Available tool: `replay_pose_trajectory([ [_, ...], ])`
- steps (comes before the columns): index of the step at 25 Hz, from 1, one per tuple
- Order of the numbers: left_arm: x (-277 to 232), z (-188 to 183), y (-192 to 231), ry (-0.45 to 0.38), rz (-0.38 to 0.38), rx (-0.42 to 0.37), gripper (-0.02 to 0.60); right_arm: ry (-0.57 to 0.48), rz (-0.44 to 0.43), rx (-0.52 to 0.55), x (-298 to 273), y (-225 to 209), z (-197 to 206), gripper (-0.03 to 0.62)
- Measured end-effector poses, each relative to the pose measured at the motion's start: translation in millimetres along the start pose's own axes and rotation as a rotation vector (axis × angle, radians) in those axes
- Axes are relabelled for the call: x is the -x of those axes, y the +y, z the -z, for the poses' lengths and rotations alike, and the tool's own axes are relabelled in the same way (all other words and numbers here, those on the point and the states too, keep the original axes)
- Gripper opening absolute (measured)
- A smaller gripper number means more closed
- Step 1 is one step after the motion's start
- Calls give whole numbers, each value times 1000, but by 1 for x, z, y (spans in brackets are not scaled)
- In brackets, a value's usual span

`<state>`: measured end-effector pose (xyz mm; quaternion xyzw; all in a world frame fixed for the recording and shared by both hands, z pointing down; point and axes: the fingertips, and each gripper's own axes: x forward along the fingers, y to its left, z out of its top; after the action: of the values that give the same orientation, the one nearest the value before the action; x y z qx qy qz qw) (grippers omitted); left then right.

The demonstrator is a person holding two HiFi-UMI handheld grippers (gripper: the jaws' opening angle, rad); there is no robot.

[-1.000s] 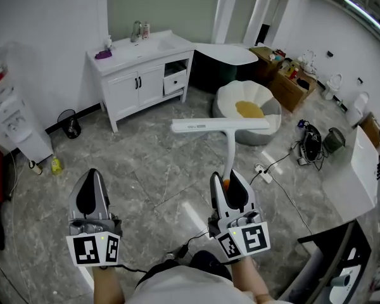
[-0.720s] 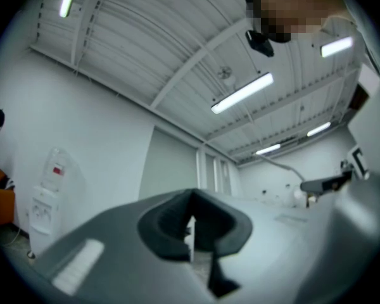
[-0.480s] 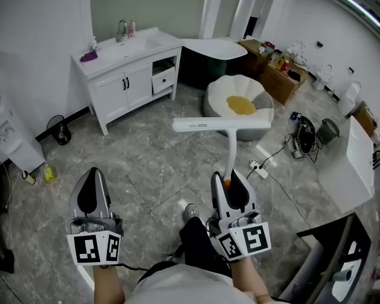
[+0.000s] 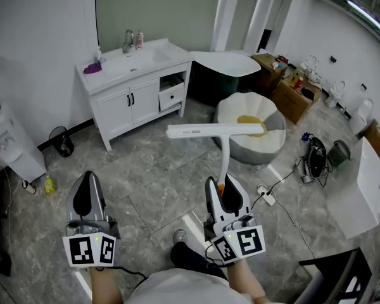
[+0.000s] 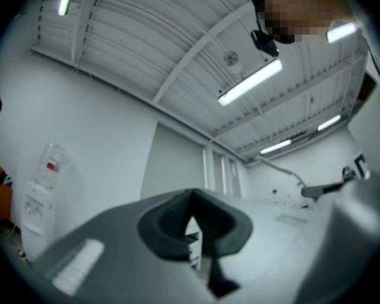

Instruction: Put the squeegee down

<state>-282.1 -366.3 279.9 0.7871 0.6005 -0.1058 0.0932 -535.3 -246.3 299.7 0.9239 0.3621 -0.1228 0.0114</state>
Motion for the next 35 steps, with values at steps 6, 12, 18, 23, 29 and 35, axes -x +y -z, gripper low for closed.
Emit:
replay_pose_trajectory([
  [6,-94,5,-14,-38,-26,-27,8,-31,-65,9,-89,-54,-4,126],
  [12,-163,28,-27,-31,-33,-1,8,-18,-93,-1,-147,-99,10,126],
  [18,-193,38,-27,-17,-53,-27,8,-13,-102,-33,-179,-123,21,126],
  [23,-205,38,-24,-21,-78,-31,8,-9,-114,-41,-189,-131,26,126],
  [29,-229,48,-15,-6,-78,-57,8,9,-118,-48,-218,-138,39,126],
  [35,-267,75,12,21,-91,-30,8,34,-123,-52,-266,-140,60,126],
])
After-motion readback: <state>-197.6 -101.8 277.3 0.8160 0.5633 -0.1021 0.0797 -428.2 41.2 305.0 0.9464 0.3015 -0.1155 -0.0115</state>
